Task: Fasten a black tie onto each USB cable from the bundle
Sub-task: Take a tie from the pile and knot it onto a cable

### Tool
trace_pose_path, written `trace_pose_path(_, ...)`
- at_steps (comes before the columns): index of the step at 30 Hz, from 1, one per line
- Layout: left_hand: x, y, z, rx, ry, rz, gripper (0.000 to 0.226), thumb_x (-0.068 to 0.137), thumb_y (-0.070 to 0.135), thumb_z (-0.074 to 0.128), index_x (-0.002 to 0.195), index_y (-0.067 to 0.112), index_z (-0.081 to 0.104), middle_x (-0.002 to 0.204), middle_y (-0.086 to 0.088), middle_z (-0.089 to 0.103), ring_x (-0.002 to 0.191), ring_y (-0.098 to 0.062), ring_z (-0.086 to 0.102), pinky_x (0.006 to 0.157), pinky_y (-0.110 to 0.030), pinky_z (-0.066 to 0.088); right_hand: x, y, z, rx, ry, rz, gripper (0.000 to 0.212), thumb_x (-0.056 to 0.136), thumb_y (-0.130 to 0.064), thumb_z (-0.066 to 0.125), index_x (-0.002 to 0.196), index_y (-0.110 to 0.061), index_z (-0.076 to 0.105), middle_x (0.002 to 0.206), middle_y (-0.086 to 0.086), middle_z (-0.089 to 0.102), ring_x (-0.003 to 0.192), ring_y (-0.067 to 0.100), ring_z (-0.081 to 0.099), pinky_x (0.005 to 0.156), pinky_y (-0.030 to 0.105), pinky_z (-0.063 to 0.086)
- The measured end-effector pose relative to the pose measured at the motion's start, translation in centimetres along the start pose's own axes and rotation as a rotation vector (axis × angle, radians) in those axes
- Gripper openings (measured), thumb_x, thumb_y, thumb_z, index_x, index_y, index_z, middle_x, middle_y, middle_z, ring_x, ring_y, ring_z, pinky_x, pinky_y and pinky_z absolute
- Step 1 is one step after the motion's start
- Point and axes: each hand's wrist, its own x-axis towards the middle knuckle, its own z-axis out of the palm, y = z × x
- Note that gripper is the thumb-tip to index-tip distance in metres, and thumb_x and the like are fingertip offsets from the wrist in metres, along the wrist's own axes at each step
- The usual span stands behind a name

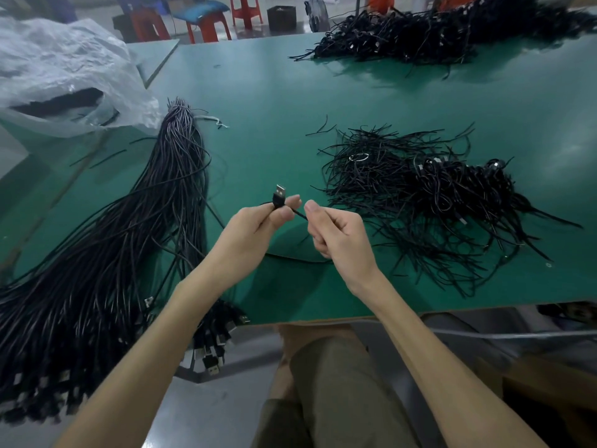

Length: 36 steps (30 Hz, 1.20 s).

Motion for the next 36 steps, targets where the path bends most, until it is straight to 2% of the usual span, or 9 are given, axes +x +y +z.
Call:
trace_pose_path(8,0.1,1.0,2.5,-1.19,0.143,-0.17,0.046,0.112,0.033,0.032,0.135,0.002,0.057,0.13,-0.008,0.071,0.123,-0.019,0.066,0.103,-0.03,0.053,-0.1,0.5,0.4,-0.084,-0.189,0.055,0.055,0.108,-0.027,0.05,0.056,-0.012,0.04,0.052,-0.004,0.036,0.046,0.011,0.027,0.049,0.02,0.026)
trace_pose_path(11,0.7,1.4,1.1,-1.577,0.181,-0.25,0.037,0.112,0.027,0.034,0.108,0.01,0.066,0.092,0.004,0.075,0.08,-0.008,0.072,0.073,-0.021,0.057,-0.1,0.6,0.6,-0.145,-0.196,0.056,0.059,0.108,-0.031,0.051,0.055,-0.009,0.035,0.054,0.004,0.032,0.049,0.014,0.025,0.052,0.023,0.024)
trace_pose_path(14,0.7,1.8,-0.4,-1.708,0.075,-0.226,0.032,0.107,0.023,0.041,0.083,0.021,0.062,0.062,0.013,0.041,0.044,-0.006,0.027,0.044,-0.021,0.029,-0.2,0.5,0.4,-0.141,-0.17,0.057,0.062,0.107,-0.032,0.052,0.056,-0.006,0.027,0.055,0.007,0.024,0.05,0.015,0.019,0.051,0.024,0.02)
trace_pose_path(18,-0.1,1.9,-2.9,-1.275,-0.324,-0.167,0.038,0.102,0.034,0.045,0.066,0.026,0.053,0.058,0.012,0.022,0.048,-0.007,0.016,0.045,-0.023,0.02,-0.3,0.3,0.2,-0.162,-0.16,0.077,0.064,0.105,-0.039,0.055,0.057,-0.013,0.022,0.053,0.002,0.019,0.049,0.016,0.014,0.05,0.027,0.016)
trace_pose_path(21,-0.5,1.9,-4.6,-0.572,-0.586,-0.117,0.043,0.1,0.04,0.05,0.063,0.02,0.056,0.053,0.005,0.033,0.046,-0.012,0.028,0.046,-0.019,0.028,-0.5,0.4,0.4,-0.283,-0.206,0.04,0.065,0.106,-0.037,0.054,0.055,-0.007,0.027,0.052,0.005,0.022,0.049,0.016,0.017,0.05,0.03,0.015)
trace_pose_path(25,-1.0,2.3,-4.7,-0.034,-0.802,-0.194,0.046,0.105,0.037,0.053,0.073,0.01,0.07,0.055,-0.006,0.059,0.04,-0.014,0.048,0.043,-0.017,0.034,-0.7,0.5,1.1,-0.449,-0.264,0.019,0.061,0.106,-0.031,0.055,0.053,-0.009,0.036,0.05,0.003,0.031,0.049,0.015,0.024,0.049,0.037,0.02)
trace_pose_path(28,-1.3,2.9,-3.2,0.296,-0.655,-0.188,0.039,0.108,0.025,0.051,0.078,0.009,0.072,0.067,-0.002,0.074,0.056,-0.016,0.069,0.052,-0.014,0.043,-0.5,0.3,1.2,-0.445,-0.288,0.026,0.058,0.108,-0.036,0.049,0.065,0.002,0.057,0.057,0.016,0.058,0.055,0.033,0.045,0.057,0.048,0.042)
trace_pose_path(31,-1.3,3.2,-1.9,0.571,-0.398,-0.121,0.029,0.106,0.031,0.051,0.093,0.015,0.072,0.084,-0.002,0.075,0.082,-0.021,0.071,0.079,-0.029,0.055,-0.1,0.5,0.9,-0.27,-0.186,0.074,0.055,0.108,-0.031,0.051,0.071,0.009,0.05,0.055,0.015,0.038,0.052,0.022,0.031,0.052,0.044,0.028)
trace_pose_path(36,-1.4,2.6,-0.4,0.763,-0.184,-0.015,0.025,0.108,0.033,0.045,0.096,0.016,0.059,0.091,-0.001,0.061,0.085,-0.03,0.063,0.074,-0.042,0.049,0.2,1.0,0.3,-0.105,-0.126,0.108,0.053,0.109,-0.029,0.048,0.071,0.007,0.045,0.05,0.0,0.038,0.042,0.016,0.034,0.044,0.029,0.027)
